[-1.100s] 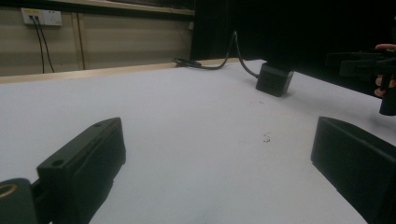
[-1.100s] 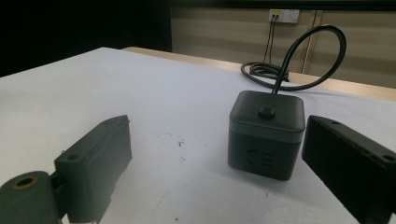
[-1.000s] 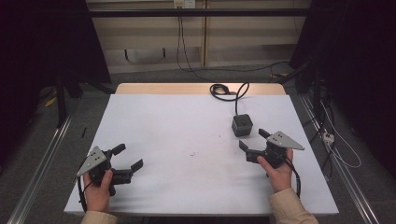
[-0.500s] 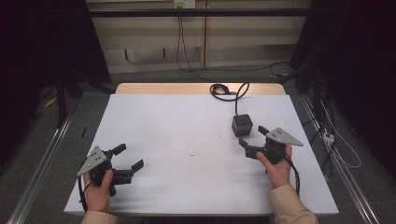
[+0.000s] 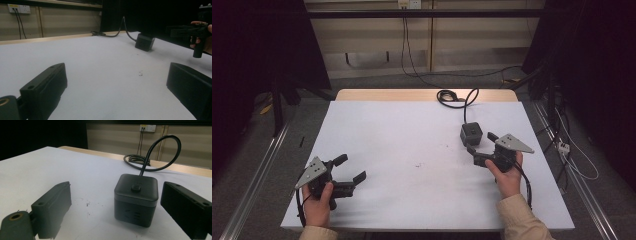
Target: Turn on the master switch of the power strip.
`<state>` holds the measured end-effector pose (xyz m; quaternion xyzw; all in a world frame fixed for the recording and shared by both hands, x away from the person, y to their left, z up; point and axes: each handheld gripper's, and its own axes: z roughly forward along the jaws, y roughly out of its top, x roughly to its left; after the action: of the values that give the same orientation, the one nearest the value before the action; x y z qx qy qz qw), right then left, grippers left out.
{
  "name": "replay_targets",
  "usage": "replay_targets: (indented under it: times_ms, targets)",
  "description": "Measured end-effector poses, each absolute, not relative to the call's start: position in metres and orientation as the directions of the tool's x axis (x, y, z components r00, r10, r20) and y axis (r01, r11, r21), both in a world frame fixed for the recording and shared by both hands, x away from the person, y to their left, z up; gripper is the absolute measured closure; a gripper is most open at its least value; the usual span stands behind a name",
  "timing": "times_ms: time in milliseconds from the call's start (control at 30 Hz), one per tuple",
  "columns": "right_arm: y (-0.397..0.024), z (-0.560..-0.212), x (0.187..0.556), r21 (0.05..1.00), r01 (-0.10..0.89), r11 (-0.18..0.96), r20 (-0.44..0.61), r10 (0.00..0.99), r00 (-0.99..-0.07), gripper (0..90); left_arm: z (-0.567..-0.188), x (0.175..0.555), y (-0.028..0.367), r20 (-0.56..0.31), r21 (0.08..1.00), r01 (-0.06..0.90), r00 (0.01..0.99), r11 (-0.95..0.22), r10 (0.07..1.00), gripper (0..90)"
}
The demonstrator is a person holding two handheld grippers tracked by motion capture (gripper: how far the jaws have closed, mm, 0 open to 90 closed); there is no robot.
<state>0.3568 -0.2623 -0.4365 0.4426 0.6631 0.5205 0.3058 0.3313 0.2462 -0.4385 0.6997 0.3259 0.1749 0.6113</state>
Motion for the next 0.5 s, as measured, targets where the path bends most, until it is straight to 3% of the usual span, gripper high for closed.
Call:
replay_targets:
  times_ms: [500]
  targets:
    - [-0.2597,-0.4350,0.3642,0.959,0.272,0.074,0.049,0.906,-0.421,9.5,-0.4384,0.3315,0.2465,-0.157,0.970,0.241,0.725,-0.033,0.670,2.7]
